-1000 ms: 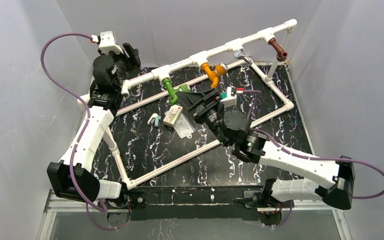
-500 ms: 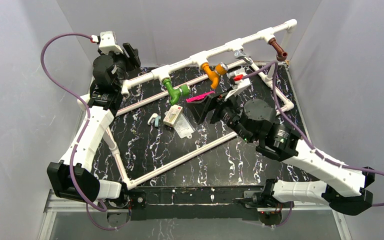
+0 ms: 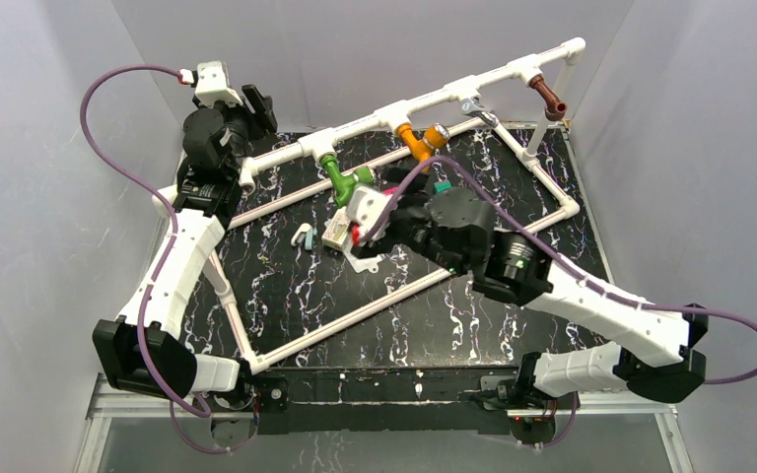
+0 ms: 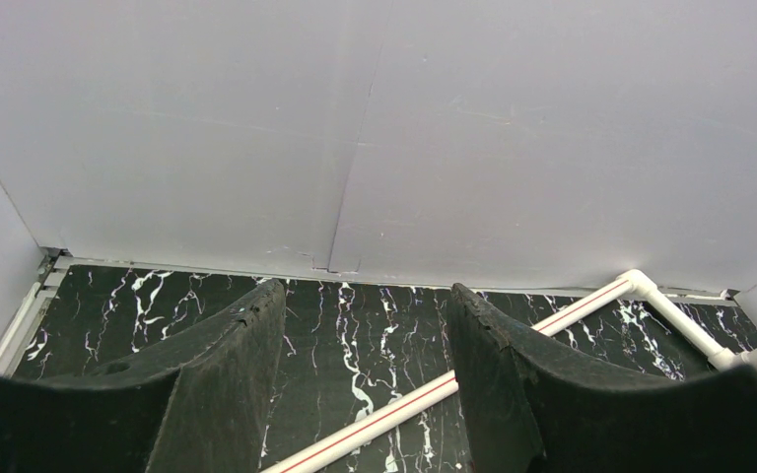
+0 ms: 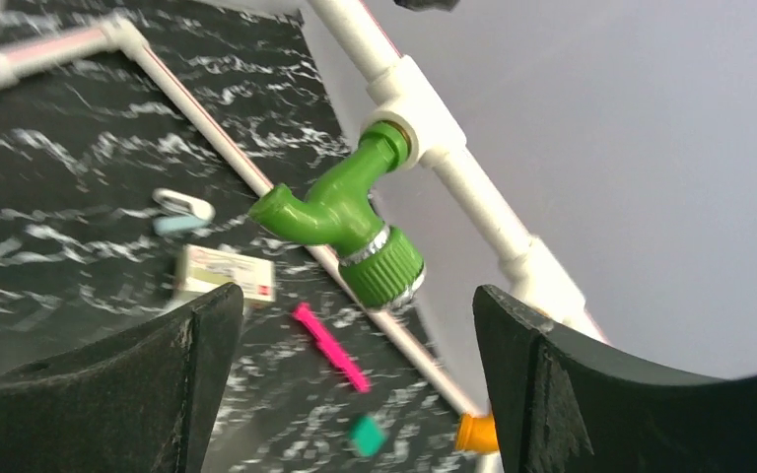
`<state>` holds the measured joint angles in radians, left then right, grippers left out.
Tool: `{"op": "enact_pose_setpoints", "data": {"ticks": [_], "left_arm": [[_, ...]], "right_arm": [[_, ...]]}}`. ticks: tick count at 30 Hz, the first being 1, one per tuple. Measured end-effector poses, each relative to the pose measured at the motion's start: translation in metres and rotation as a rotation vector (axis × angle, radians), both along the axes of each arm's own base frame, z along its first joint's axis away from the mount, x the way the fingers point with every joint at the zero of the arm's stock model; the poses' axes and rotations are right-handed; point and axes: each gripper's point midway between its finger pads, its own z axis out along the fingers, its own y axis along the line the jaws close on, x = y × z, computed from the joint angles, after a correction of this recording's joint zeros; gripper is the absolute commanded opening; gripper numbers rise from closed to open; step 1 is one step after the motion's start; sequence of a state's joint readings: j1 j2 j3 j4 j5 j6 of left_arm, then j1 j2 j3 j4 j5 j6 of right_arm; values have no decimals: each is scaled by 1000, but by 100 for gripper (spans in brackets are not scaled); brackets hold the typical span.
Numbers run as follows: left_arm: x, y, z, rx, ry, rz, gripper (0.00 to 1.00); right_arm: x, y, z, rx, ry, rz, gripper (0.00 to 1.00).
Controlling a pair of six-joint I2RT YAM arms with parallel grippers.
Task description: Install the water faucets
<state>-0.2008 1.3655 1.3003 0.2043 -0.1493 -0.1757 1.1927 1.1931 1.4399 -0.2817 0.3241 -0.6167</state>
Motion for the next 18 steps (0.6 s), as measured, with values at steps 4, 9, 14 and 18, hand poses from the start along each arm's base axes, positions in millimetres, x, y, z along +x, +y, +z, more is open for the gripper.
{"op": "enact_pose_setpoints", "data": {"ticks": [4, 9, 14, 18], "left_arm": [[0, 0, 0, 0, 0, 0, 59], [0, 0, 0, 0, 0, 0, 59], [0, 0, 0, 0, 0, 0, 59], [0, 0, 0, 0, 0, 0, 59]], "right_arm": [[3, 18, -6, -187, -240, 12, 97], [12, 38, -23, -381, -491, -11, 96], [27, 50, -22, -468, -622, -73, 93], [35, 54, -15, -467, -671, -128, 90]]}}
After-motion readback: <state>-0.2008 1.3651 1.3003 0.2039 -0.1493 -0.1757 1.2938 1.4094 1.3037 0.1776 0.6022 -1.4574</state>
